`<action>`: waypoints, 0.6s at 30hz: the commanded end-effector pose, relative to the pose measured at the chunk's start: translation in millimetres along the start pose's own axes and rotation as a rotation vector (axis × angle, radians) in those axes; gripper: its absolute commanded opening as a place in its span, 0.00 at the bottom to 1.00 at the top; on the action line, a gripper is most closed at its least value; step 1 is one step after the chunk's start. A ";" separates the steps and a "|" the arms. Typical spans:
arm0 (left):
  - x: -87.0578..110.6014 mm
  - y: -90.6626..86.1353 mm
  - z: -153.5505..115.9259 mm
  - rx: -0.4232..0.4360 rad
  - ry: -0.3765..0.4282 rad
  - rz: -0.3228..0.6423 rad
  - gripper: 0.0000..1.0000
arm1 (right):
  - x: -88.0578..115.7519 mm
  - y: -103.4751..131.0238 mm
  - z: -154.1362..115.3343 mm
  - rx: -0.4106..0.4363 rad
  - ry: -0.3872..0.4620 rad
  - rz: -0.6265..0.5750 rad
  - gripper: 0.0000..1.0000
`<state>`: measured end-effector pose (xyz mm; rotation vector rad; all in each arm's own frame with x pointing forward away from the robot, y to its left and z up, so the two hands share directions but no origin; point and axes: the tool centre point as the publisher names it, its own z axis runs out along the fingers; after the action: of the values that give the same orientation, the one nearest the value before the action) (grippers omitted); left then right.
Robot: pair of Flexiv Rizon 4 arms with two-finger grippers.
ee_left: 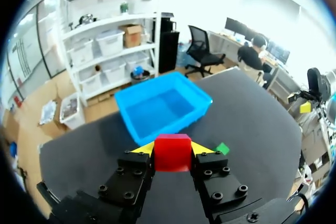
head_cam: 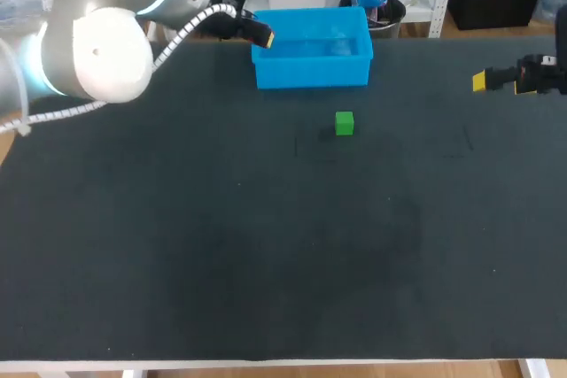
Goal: Use the left arm to pick the red cube and place it into the blue plastic box first, then use the right arm to grasp the green cube and put it into the same blue plastic box after the first action is fully finished.
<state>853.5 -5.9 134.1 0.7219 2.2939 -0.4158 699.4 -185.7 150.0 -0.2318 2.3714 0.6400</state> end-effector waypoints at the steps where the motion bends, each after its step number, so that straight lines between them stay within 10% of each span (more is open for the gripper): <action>1: -14.8 7.7 36.5 0.059 -0.001 0.004 0.00 | -0.2 0.3 0.3 0.002 0.001 0.000 1.00; 18: -36.5 21.3 63.8 0.080 -0.010 0.024 0.00 | -0.2 0.3 0.3 0.002 0.001 0.000 1.00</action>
<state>912.2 -29.4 114.4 0.7723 2.2656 -0.4910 699.4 -185.7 150.0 -0.2319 2.3714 0.6400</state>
